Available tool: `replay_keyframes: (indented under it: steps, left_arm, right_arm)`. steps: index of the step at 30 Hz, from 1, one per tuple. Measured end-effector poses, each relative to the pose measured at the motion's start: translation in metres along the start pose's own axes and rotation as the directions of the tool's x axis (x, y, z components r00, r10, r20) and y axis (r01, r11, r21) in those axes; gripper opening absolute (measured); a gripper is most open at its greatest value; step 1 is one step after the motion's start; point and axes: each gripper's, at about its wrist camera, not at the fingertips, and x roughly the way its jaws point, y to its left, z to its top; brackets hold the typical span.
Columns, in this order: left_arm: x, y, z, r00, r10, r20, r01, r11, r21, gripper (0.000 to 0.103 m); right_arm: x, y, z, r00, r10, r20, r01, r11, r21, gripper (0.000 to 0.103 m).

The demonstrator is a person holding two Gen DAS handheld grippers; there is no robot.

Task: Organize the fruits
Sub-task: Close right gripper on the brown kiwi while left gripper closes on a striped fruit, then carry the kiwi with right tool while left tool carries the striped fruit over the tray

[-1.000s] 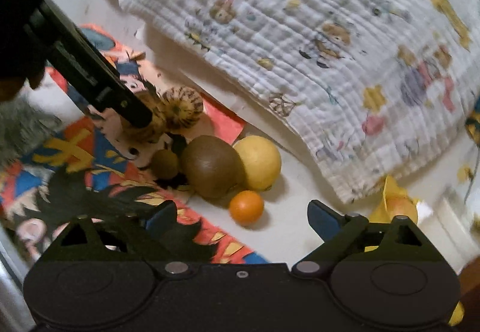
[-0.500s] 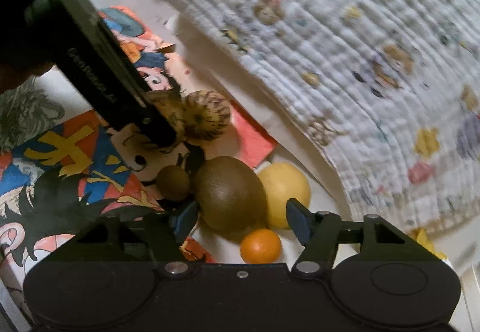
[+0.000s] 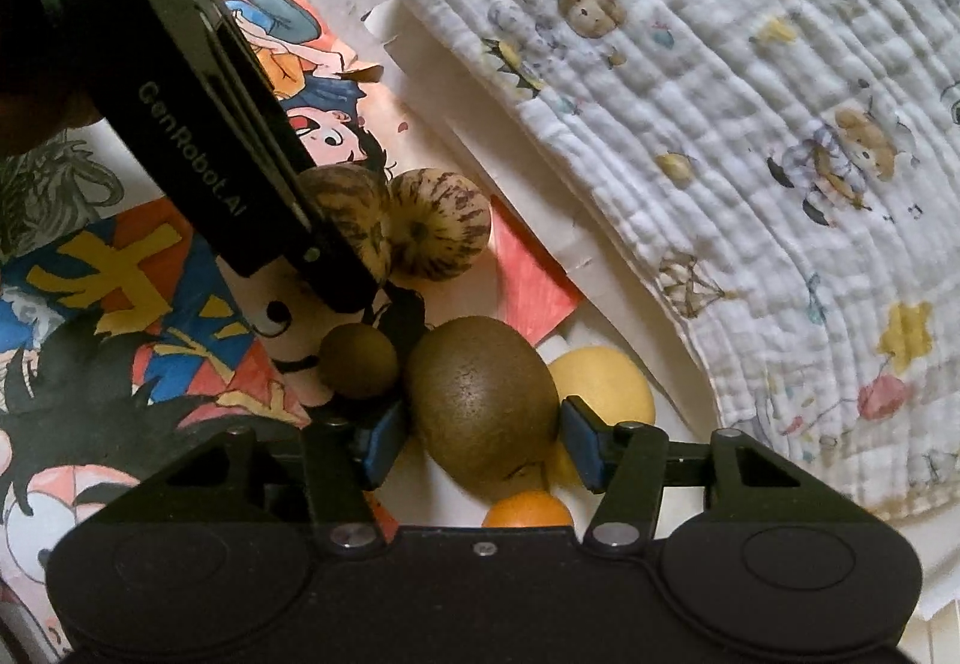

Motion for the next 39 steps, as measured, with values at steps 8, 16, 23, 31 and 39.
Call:
replay_keyframes:
  steps: [8,16,23,31,39]
  left_arm:
    - [-0.002,0.007,0.0,1.0,0.009,0.003,-0.009,1.0,-0.029,0.054]
    - [-0.016,0.012,-0.006,0.999,0.038,0.004,-0.038,0.998,-0.05,0.053]
    - [-0.037,0.007,-0.013,0.999,0.044,0.029,-0.043,0.998,-0.043,0.053]
    - [-0.059,-0.006,-0.027,0.998,0.044,0.036,-0.042,0.998,-0.041,0.053]
    - [-0.092,-0.021,-0.049,0.998,0.033,0.046,-0.032,0.999,-0.038,0.053]
  right_arm:
    - [0.007,-0.005,0.007,1.0,0.027,0.001,-0.027,0.999,-0.024,0.057]
    - [0.001,0.003,0.008,0.999,-0.042,0.005,0.042,0.999,-0.005,0.055]
    - [-0.017,0.03,-0.005,0.99,-0.133,0.055,0.134,0.991,-0.014,0.055]
    - [-0.056,0.046,-0.009,0.979,-0.156,0.133,0.155,0.988,0.016,0.055]
    - [-0.104,0.06,-0.017,0.973,-0.142,0.184,0.131,0.989,0.07,0.055]
